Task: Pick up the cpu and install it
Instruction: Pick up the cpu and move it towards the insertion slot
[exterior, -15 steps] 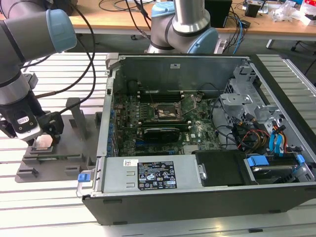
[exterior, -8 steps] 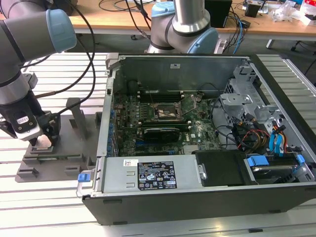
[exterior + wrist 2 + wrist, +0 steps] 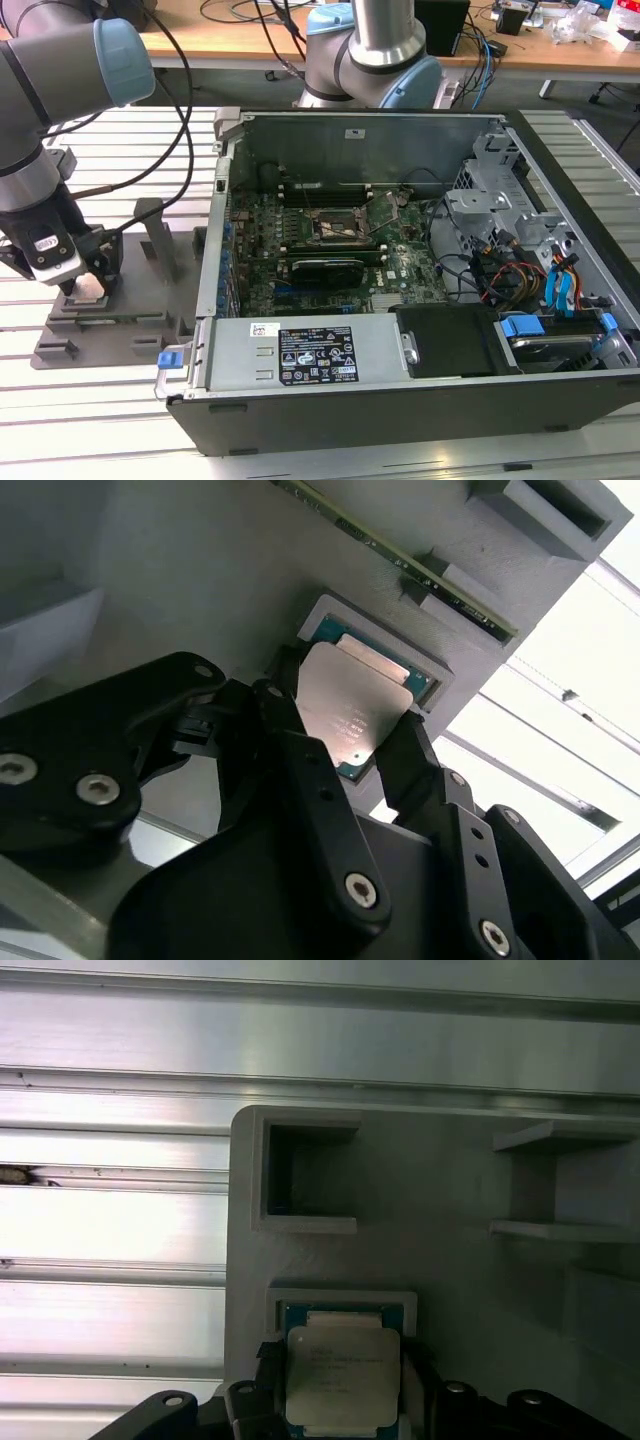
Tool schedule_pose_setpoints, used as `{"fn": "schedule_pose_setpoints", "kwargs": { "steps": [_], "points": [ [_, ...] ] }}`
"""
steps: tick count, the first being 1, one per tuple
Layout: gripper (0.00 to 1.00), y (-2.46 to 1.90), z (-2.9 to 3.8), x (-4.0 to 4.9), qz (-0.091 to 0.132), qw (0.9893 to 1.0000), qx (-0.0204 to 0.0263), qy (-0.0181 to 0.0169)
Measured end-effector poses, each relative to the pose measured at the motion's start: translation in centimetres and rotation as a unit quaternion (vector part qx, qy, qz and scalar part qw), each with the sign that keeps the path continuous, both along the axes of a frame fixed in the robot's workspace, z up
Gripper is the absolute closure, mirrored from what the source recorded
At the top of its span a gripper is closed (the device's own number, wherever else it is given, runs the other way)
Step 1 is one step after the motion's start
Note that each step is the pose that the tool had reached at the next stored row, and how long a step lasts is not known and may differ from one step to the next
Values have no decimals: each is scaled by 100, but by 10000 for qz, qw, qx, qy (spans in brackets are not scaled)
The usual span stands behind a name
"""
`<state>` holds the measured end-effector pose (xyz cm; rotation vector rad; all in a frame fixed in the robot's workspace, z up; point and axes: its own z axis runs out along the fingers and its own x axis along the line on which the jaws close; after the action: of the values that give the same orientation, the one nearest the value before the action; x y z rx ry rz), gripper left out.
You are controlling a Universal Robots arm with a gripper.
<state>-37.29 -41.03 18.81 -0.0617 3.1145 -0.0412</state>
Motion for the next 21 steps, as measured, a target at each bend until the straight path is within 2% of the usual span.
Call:
{"fn": "schedule_pose_setpoints", "kwargs": {
  "steps": [7, 15, 21],
  "points": [
    [45, 0, 9, 1, -2, 10000, 1, -2],
    [45, 0, 121, 0, -2, 10000, 0, -1],
    [45, 0, 163, 0, -2, 10000, 0, 0]
  ]
}}
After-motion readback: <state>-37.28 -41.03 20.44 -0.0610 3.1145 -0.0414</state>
